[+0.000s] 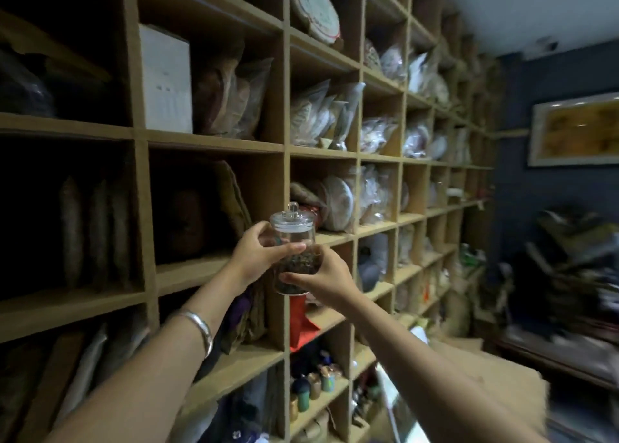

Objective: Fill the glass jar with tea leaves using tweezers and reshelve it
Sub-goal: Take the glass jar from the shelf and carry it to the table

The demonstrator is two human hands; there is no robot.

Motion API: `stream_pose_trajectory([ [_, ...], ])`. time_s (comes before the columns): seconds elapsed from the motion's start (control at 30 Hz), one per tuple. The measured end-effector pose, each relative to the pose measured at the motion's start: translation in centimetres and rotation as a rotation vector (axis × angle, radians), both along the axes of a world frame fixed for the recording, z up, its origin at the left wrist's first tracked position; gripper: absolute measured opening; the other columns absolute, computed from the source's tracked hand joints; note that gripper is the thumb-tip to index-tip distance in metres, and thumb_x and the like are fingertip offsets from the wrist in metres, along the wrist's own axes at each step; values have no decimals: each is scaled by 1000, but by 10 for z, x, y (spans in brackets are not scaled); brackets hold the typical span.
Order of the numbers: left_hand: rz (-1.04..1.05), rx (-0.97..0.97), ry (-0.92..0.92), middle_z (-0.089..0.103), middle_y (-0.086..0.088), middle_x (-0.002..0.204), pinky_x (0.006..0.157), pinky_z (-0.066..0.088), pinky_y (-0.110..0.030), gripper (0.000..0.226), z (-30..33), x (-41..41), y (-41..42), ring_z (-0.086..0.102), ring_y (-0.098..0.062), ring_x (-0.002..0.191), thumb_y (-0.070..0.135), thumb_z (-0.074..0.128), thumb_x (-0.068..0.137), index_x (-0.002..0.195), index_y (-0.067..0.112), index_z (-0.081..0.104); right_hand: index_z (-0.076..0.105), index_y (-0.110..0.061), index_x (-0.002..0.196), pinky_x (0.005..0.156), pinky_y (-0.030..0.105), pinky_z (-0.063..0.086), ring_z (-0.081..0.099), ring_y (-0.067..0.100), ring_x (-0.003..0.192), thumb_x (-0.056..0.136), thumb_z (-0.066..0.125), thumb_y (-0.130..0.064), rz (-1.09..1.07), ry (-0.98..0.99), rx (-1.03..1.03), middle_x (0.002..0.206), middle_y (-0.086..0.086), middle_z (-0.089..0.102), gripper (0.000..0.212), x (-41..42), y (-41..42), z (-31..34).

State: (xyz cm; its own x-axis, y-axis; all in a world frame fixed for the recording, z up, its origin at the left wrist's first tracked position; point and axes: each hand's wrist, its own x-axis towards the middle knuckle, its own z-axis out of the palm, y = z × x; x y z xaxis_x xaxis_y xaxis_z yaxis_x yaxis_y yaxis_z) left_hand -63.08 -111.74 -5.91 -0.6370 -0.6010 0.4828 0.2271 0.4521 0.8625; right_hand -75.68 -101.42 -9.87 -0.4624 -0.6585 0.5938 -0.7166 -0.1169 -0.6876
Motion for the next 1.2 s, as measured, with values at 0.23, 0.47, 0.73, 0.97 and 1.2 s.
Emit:
stream_pose_trajectory([
  [0.23,-326,13,-40,72,-14,105,82,59,-43,58,-7,-52,105,71,-29,98,22,89,64,112,11,60,59,-24,100,63,12,46,60,-4,79,50,83,-56,-393,-54,-1,86,-14,64,64,-2,142,-8],
  [0.47,-725,-55,-33,71,-8,106,80,60,-37,78,-2,-93,266,70,-21,96,42,93,51,116,16,58,56,-22,106,76,28,56,65,9,89,57,86,-50,-733,-38,2,99,-5,68,65,13,324,-4],
  [0.73,-1165,-57,-11,72,-14,94,66,60,-32,34,-9,-85,493,70,-22,83,11,84,74,96,15,59,57,-19,108,79,35,56,67,15,89,57,86,-49,-1195,-24,4,100,1,70,66,109,542,-5],
  [0.97,-1523,-7,-3,74,-6,83,64,58,-30,41,-20,12,664,69,-19,74,13,88,66,91,19,57,54,-21,102,59,12,43,62,6,79,58,87,-48,-1519,-44,-4,93,-6,66,61,249,684,-16],
  [1.2,-1817,-21,-30,75,-13,97,72,61,-36,57,-14,146,775,73,-26,89,29,93,59,105,14,64,54,-26,111,64,14,44,61,6,89,53,84,-58,-1804,-48,5,100,-11,63,72,406,773,-13],
])
